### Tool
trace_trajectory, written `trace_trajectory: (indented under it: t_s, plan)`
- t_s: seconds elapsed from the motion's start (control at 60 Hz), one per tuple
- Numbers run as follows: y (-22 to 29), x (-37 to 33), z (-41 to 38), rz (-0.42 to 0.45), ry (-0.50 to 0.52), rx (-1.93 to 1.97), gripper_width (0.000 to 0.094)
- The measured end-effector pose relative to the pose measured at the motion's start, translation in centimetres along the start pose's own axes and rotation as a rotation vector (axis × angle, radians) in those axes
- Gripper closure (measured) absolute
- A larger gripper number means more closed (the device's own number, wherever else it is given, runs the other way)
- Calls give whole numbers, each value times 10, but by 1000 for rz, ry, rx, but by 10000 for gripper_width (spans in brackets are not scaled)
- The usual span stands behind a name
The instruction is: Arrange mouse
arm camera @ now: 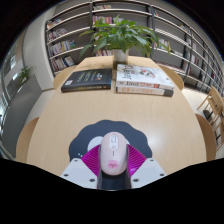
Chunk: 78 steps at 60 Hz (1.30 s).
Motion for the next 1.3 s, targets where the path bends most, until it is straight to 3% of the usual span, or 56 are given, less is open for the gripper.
trace_trajectory:
  t_s: [0.067,0.217,0.283,0.333,0.55,0.7,0.917,1.3]
  plan:
    - [-8,4,1,12,2,-1,598]
    - [-7,5,1,6,5,30,466]
    - [-7,3,3,-15,-4,5,285]
    - [4,-1,2,-8,2,-2,220]
    - [95,-75,-10,160,8,-3,229]
    - [118,-148,-16,220,-6,-15,232]
    - [83,-237,-20,234,-46,-2,235]
    - [4,-314,-24,186,-96,-2,230]
Point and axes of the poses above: the point between the fingertips, and its own axes, seen from behind it with the camera up: z to the right, y up, x forward, the way the camera looks, the point moved 3 cm from there along -x, backward, against the way the camera looks, and after that the axes turned 11 degrees about z, right-handed, at the moved point
